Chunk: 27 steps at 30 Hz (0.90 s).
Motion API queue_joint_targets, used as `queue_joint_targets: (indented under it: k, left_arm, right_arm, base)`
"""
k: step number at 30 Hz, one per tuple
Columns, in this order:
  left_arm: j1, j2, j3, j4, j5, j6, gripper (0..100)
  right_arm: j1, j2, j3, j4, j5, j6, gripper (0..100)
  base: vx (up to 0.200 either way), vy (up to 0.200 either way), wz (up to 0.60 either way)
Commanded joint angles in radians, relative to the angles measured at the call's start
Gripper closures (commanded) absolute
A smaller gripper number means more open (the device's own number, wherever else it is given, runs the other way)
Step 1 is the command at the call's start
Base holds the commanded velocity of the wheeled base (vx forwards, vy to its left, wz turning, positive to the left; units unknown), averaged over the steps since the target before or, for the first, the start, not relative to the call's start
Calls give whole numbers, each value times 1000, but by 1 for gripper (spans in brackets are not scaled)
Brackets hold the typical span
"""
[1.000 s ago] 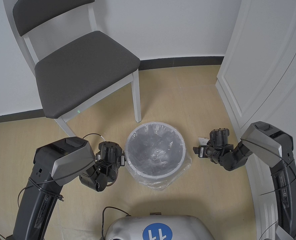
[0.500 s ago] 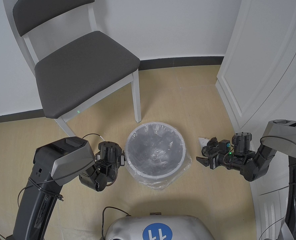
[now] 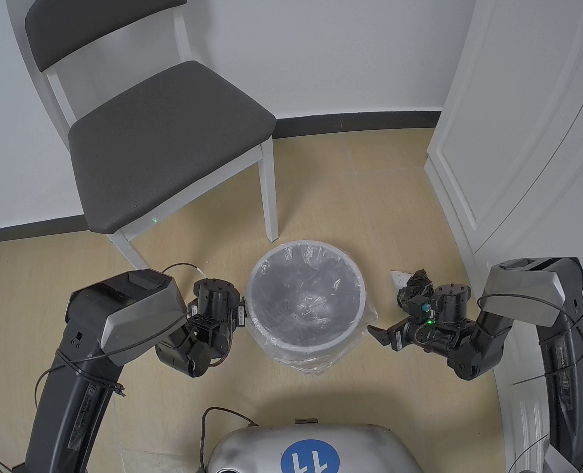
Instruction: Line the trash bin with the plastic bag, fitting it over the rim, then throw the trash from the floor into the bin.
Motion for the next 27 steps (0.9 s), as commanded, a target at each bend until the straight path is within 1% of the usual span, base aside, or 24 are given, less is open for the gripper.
queue_joint_targets:
  k: [1, 2, 3, 5, 6, 7, 10, 11, 16, 17, 20, 22, 27]
  left_arm:
    - [0, 0, 0, 0, 0, 0, 0]
    - [0, 0, 0, 0, 0, 0, 0]
    - [0, 0, 0, 0, 0, 0, 0]
    - [0, 0, 0, 0, 0, 0, 0]
    - [0, 0, 0, 0, 0, 0, 0]
    - [0, 0, 0, -2, 0, -2, 0]
    - [0, 0, 0, -2, 0, 0, 0]
    - [0, 0, 0, -2, 0, -2, 0]
    - [0, 0, 0, -3, 2, -2, 0]
    - [0, 0, 1, -5, 2, 0, 0]
    - [-2, 0, 1, -10, 2, 0, 0]
    - [-2, 0, 8, -16, 2, 4, 0]
    - [11, -9, 49, -39, 4, 41, 0]
  right_arm:
    - [29, 80, -100, 2, -79, 38, 0]
    - [32, 89, -120, 2, -103, 45, 0]
    - [34, 104, -157, 2, -149, 59, 0]
    - [43, 123, -214, 6, -214, 79, 0]
    - [45, 123, -217, 6, -218, 81, 0]
    - [48, 146, -269, 6, -266, 99, 0]
    - [59, 173, -340, 6, -327, 111, 0]
    - [60, 178, -350, 6, -337, 113, 0]
    - [77, 261, -527, 6, -476, 117, 0]
    - [79, 270, -553, 9, -495, 119, 0]
    - [82, 276, -564, 8, -498, 122, 0]
    - [85, 279, -573, 11, -498, 140, 0]
    - [85, 273, -574, 43, -498, 154, 0]
  base:
    - [0, 0, 0]
    - [0, 0, 0]
    - [0, 0, 0]
    - [0, 0, 0]
    - [0, 0, 0]
    - [0, 0, 0]
    - [0, 0, 0]
    - [0, 0, 0]
    - [0, 0, 0]
    - [0, 0, 0]
    - [0, 0, 0]
    - [0, 0, 0]
    - [0, 0, 0]
